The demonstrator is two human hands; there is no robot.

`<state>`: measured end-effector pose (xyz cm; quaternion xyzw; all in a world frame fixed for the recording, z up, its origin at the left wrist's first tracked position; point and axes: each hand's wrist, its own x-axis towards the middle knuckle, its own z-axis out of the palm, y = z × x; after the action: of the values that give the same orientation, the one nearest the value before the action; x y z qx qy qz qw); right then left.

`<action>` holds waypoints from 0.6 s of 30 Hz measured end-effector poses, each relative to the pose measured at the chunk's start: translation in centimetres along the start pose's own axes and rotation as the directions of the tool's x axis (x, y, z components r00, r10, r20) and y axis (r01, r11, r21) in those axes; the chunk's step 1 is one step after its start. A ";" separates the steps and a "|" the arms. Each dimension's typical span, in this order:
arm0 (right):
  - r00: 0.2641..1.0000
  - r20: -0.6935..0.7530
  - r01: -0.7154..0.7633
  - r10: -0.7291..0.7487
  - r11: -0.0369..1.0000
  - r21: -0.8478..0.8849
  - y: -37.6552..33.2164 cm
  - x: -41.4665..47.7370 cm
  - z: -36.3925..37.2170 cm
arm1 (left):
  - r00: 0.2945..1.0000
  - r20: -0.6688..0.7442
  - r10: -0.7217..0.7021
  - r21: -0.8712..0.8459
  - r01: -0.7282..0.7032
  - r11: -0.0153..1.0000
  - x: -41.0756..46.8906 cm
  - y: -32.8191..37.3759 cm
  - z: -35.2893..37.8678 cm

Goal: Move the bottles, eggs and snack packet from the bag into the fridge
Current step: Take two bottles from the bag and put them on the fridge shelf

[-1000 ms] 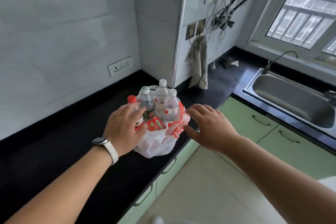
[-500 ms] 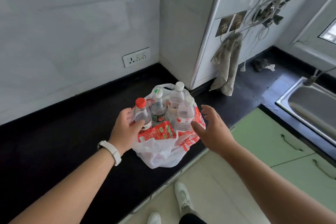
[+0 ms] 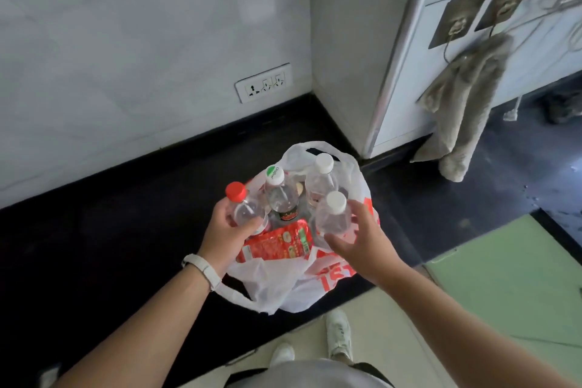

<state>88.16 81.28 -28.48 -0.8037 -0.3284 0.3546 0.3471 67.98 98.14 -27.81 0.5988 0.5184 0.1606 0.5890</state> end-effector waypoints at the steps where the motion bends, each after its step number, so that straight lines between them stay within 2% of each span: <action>1: 1.000 0.013 0.006 -0.006 1.000 -0.002 0.3 0.4 -0.1 | 1.000 -0.004 -0.005 -0.005 0.005 1.000 0.1 -0.1 0.2; 9: 0.987 0.142 0.092 -0.081 0.993 -0.072 1.2 2.8 -0.1 | 0.991 -0.117 -0.058 -0.081 0.048 0.996 0.3 -0.3 2.0; 18: 0.967 0.175 0.208 -0.184 0.969 -0.134 1.1 2.6 0.0 | 0.965 -0.260 -0.027 -0.114 -0.003 0.993 -1.6 0.3 2.1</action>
<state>89.80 82.69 -30.20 -0.7599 -0.4593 0.3564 0.2908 69.11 95.74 -27.44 0.5348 0.5850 0.2638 0.5498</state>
